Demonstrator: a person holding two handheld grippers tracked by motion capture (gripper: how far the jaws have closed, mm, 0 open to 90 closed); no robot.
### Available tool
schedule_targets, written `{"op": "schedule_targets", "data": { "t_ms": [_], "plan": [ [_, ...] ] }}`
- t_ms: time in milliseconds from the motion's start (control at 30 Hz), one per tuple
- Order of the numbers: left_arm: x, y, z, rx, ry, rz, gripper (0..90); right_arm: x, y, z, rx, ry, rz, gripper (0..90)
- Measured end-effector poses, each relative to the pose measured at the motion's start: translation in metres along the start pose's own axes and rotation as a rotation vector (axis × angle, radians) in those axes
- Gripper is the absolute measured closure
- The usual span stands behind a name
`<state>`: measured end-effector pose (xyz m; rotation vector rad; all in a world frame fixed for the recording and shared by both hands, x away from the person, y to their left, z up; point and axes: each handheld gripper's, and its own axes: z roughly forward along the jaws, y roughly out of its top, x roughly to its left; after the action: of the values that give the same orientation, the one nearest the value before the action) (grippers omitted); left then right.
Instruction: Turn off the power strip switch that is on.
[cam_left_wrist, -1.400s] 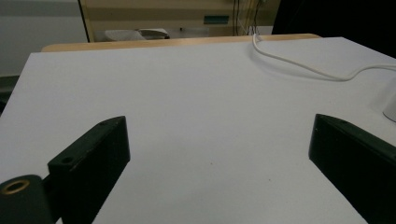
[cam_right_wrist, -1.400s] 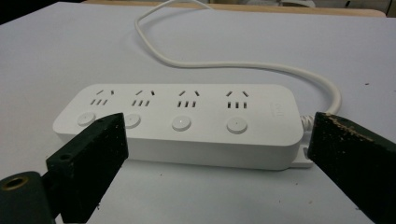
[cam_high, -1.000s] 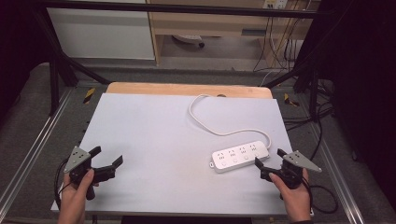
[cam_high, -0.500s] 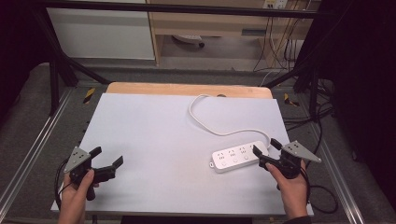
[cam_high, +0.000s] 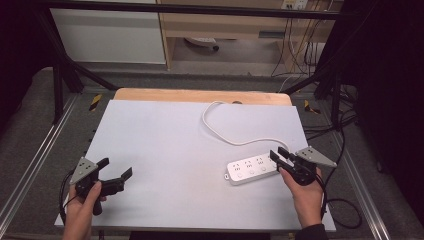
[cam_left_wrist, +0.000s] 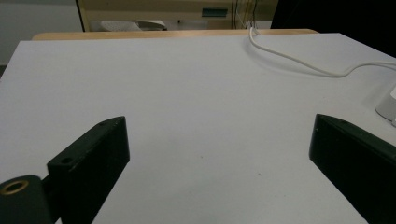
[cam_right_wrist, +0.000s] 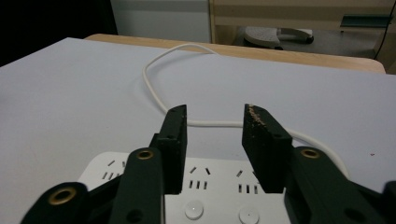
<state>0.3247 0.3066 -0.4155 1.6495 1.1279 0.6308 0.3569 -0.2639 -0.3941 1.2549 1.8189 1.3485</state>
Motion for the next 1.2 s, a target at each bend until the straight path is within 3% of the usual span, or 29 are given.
{"op": "schedule_targets", "data": {
  "t_ms": [133,400,1200],
  "plan": [
    [0.0,0.0,0.0,-0.001,0.0,0.0,4.8,0.002,-0.002,0.005,0.005,0.019,-0.006,76.5],
    [0.001,0.0,-0.001,-0.002,0.003,-0.004,5.1,0.004,-0.006,0.011,0.041,0.036,-0.027,87.5],
    [0.003,0.0,-0.001,-0.002,0.004,-0.014,5.4,0.001,-0.023,0.023,0.15,0.039,-0.014,90.0]
  ]
}}
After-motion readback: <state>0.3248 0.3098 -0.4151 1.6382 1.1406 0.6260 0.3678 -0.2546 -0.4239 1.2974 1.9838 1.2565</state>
